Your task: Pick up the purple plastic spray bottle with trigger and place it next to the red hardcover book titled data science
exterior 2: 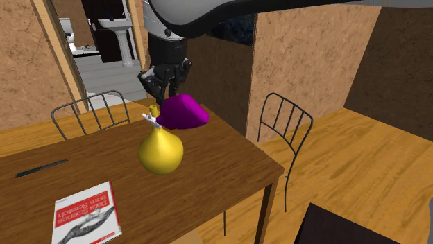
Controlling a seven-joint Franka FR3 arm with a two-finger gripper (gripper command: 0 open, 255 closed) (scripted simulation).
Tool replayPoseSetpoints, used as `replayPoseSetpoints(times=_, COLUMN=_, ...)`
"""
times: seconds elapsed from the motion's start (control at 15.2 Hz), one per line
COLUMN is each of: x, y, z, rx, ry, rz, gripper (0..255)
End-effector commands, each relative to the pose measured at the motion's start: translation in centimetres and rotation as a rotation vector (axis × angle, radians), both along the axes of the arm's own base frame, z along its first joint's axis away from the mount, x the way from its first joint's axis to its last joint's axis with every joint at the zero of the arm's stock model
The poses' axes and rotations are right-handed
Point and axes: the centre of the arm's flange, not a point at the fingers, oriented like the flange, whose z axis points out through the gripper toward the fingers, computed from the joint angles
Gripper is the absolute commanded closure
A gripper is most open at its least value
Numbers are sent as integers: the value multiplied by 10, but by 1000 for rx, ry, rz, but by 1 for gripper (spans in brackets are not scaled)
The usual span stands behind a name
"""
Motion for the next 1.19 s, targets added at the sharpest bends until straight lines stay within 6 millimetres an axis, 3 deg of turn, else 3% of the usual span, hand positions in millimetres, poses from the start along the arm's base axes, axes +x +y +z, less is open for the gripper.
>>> replayPoseSetpoints(times=0.0, x=5, y=27, z=0, rx=1, ry=0, rz=-1, gripper=255)
replayPoseSetpoints(times=0.59, x=33, y=146, z=1, rx=1, ry=0, rz=-1, gripper=255)
replayPoseSetpoints(times=1.12, x=33, y=146, z=-42, rx=1, ry=0, rz=-1, gripper=255)
